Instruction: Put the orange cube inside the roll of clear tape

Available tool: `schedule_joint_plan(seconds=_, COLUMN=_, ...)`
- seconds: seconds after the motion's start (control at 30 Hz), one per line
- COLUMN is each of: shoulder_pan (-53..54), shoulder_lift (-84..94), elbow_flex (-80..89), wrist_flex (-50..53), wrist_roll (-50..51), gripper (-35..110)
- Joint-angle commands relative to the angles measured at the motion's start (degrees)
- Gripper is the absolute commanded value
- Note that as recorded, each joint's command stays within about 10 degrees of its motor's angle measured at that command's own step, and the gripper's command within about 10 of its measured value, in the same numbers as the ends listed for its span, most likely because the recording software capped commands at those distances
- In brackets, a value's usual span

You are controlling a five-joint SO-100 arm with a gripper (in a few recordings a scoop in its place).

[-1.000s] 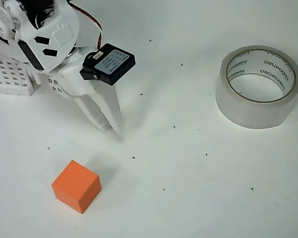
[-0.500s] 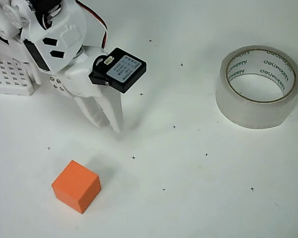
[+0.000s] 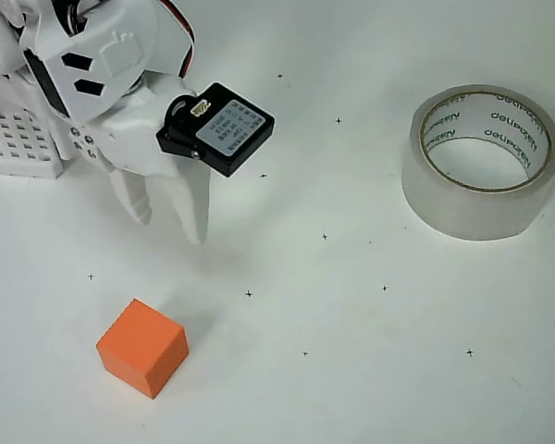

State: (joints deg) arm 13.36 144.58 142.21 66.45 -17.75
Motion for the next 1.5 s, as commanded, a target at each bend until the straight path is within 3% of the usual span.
schedule_joint_plan(seconds=0.0, shoulder_pan=2.5, shoulder_lift=-0.3, elbow_flex=-9.6, wrist_flex=2.8, wrist_roll=-2.4, gripper=35)
schedule_joint_plan(seconds=0.73, shoulder_pan=7.4, shoulder_lift=-16.2, elbow_flex=-15.9, wrist_flex=-0.7, wrist_roll=-10.8, gripper=48)
schedule_joint_plan(seconds=1.47, shoulder_pan=9.2, shoulder_lift=-33.9, elbow_flex=-25.5, wrist_flex=-8.3, wrist_roll=-15.4, gripper=48)
